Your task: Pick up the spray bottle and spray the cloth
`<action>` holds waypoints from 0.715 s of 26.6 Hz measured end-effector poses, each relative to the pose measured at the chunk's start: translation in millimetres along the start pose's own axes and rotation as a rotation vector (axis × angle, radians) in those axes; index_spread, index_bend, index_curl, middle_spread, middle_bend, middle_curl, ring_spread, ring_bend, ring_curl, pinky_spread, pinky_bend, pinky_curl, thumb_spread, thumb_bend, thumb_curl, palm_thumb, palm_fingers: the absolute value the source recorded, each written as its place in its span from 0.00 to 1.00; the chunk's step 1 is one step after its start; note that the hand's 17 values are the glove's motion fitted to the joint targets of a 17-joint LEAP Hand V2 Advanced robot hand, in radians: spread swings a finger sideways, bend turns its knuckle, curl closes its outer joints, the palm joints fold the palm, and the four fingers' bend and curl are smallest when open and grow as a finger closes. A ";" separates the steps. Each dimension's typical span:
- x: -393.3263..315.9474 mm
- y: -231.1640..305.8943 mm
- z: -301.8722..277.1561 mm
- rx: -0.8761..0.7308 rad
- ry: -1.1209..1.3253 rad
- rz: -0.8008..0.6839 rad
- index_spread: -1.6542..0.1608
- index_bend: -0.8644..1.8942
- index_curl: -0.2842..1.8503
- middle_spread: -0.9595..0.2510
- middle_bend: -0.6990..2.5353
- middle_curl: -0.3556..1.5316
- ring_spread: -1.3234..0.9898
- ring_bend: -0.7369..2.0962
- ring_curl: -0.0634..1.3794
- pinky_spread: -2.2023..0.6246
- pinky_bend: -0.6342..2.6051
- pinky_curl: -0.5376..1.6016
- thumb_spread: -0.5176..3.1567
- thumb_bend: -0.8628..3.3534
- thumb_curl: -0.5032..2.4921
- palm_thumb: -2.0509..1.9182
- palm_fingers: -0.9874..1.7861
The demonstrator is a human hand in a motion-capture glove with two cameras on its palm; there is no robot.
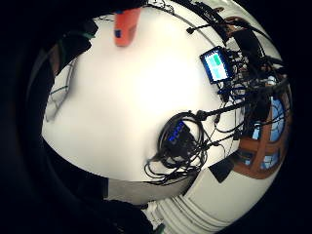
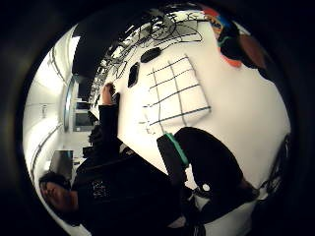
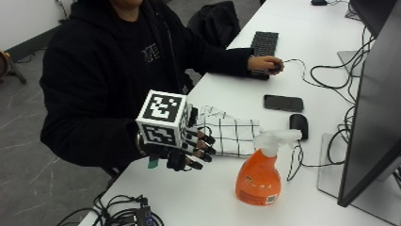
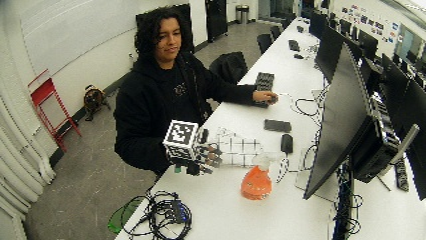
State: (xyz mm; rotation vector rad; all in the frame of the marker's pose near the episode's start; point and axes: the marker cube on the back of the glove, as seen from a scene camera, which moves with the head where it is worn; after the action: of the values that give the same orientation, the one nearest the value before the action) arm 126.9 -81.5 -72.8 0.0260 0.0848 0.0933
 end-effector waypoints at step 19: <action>78.4 -124.0 -66.3 0.202 -0.151 0.129 0.72 0.35 0.25 0.67 0.30 0.38 0.49 0.41 0.27 0.81 0.25 0.40 0.45 0.20 0.25 0.63 0.64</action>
State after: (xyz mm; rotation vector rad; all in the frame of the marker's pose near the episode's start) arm 210.5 -196.0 -149.1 0.2400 -0.0593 0.2107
